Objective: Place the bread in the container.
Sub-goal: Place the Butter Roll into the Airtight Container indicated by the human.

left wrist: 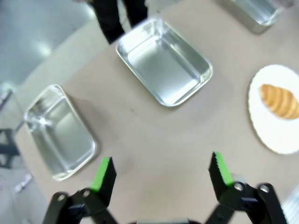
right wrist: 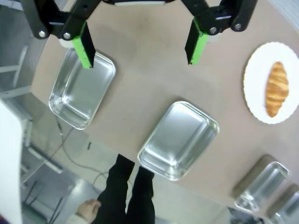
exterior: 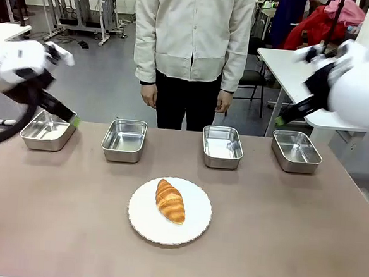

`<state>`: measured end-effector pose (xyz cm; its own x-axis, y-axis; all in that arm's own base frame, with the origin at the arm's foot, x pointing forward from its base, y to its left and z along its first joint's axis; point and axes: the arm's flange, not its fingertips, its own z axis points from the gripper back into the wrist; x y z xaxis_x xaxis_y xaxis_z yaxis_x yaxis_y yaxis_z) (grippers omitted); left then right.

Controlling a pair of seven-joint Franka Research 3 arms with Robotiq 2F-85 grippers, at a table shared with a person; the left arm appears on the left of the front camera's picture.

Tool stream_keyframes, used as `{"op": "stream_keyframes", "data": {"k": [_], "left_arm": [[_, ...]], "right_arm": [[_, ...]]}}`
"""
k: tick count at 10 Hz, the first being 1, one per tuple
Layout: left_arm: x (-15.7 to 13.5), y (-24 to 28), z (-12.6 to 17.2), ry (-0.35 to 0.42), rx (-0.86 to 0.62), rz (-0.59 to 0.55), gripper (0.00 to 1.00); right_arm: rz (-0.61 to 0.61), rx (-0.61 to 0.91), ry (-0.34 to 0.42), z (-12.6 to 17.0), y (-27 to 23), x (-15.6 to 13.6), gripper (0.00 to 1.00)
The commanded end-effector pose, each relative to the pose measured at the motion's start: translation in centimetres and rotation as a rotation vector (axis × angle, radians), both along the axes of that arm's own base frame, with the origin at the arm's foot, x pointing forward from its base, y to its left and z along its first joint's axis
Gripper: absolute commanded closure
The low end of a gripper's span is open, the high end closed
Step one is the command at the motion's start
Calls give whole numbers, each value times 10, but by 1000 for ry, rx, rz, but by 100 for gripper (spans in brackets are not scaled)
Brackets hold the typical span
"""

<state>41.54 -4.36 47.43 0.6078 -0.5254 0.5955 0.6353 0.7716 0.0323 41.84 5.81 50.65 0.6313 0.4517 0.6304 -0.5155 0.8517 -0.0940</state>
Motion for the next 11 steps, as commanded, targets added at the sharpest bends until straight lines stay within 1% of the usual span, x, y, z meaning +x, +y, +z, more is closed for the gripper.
{"op": "stream_keyframes", "data": {"k": [1,2,3,4,5,8,9,10,11], "left_arm": [[19,71,15,54,-18,-122,0],[22,100,22,39,-37,-193,0],[21,115,26,25,-33,-230,0],[18,118,25,-2,-15,-218,0],[4,110,27,21,-40,-176,0],[4,110,27,21,-40,-176,0],[7,114,28,27,-31,-180,0],[10,131,41,-3,-62,-188,0],[11,143,51,-29,-71,-173,0]], "right_arm": [[79,111,23,17,-70,-6,0],[127,124,15,19,-91,-13,0],[137,132,-12,19,-103,-19,0],[135,112,13,15,-101,-24,0],[88,119,-3,21,-100,-21,0],[88,119,-3,21,-100,-21,0],[104,110,11,20,-102,-25,0],[173,153,20,32,-124,-11,0],[206,172,23,37,-141,-2,0]]}}
